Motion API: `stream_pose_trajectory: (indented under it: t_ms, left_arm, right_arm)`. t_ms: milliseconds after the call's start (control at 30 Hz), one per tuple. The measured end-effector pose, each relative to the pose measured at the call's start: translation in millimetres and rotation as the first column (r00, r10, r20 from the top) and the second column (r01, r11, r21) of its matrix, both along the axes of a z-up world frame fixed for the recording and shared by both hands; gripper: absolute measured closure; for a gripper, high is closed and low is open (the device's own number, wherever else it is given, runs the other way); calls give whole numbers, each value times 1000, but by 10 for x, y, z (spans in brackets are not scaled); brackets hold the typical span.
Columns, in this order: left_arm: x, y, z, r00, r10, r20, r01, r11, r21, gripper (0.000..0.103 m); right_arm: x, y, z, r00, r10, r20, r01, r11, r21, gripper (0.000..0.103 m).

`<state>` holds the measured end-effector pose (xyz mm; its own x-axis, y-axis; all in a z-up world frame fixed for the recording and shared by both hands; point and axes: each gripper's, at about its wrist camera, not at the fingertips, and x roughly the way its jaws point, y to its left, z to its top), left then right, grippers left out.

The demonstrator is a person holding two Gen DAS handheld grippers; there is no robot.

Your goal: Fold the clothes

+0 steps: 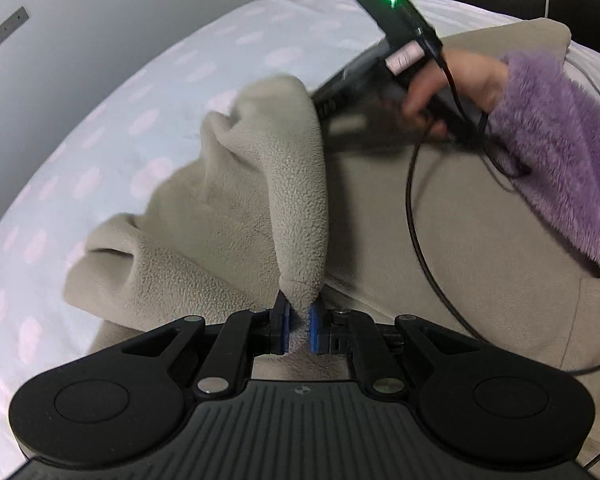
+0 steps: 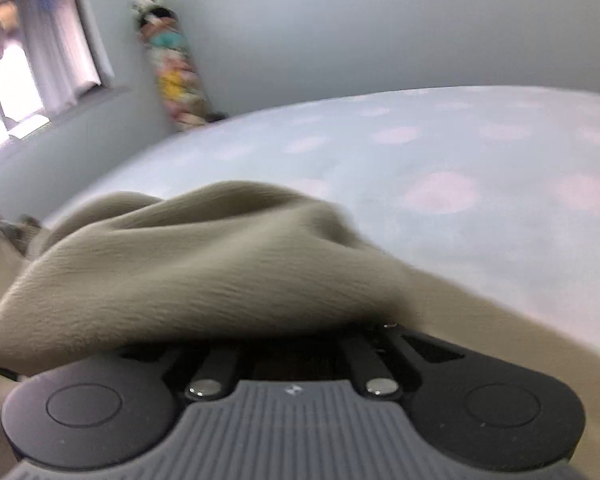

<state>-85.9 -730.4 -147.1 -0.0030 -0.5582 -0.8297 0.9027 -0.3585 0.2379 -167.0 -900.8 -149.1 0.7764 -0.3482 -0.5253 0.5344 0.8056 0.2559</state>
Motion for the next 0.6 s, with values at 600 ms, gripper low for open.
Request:
stream_pose_trajectory:
  t_ms: [600]
  left_arm:
    - [28,107,-332,999,45,-21,-44,998,36,94]
  right_arm:
    - [-569,20,407,971,-189,148,194,981,-23,88]
